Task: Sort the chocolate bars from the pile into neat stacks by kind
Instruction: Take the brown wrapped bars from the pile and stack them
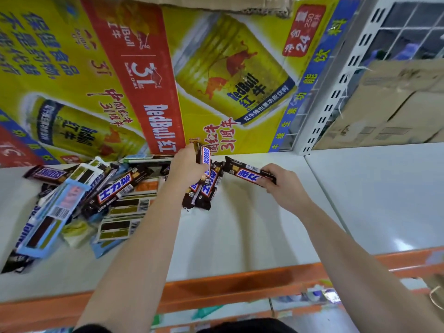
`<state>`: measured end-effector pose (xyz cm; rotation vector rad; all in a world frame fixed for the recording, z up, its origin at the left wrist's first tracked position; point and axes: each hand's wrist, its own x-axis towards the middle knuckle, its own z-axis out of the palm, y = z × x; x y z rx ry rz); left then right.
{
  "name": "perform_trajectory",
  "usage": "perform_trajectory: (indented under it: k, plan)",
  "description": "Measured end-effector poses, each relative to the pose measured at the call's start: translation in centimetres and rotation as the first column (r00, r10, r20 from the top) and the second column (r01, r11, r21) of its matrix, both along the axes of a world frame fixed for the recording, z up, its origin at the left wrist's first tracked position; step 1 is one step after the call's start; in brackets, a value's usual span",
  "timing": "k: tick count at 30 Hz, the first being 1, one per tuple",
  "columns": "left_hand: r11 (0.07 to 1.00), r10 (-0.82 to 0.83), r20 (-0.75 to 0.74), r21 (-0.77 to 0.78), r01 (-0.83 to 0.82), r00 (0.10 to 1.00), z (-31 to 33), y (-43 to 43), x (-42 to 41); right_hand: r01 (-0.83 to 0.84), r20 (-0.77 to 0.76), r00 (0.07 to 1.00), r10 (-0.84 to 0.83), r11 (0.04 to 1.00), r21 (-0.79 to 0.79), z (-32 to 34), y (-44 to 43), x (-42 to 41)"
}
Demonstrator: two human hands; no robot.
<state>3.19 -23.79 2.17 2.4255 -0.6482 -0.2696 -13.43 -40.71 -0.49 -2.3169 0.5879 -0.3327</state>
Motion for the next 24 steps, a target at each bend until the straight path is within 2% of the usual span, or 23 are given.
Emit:
perform_trajectory:
  k: [3,7,11,15,19,24]
  plan:
    - [1.000,-0.021,0.028,-0.003,0.021,0.999,0.4,0.0,-0.6,0.050,-0.009,0.999,-0.051,0.999,-0.009,-0.1,0.1,-0.3]
    - [0.986,-0.027,0.055,-0.161,0.036,0.998,0.1,0.7,-0.9,0.104,0.041,0.994,-0.104,0.995,0.005,0.1,0.3,-1.0]
    - [0.960,-0.025,0.051,-0.278,0.038,0.998,0.2,0.9,-1.8,0.187,0.121,0.970,-0.210,0.966,0.178,0.7,0.1,-2.2]
    - [0.960,-0.059,0.085,-0.268,0.079,0.995,0.0,0.4,-3.0,0.264,0.195,0.910,-0.365,0.875,0.405,1.1,-0.2,-3.5]
    - [0.954,-0.107,0.042,-0.279,0.114,0.993,-0.2,-1.1,-4.6,0.211,0.232,0.890,-0.392,0.806,0.552,1.7,-0.8,-5.2]
    - [0.884,-0.166,-0.138,-0.459,0.086,0.976,0.1,-4.7,-8.0,0.055,0.287,0.877,-0.386,0.674,0.737,2.2,-3.3,-8.6]
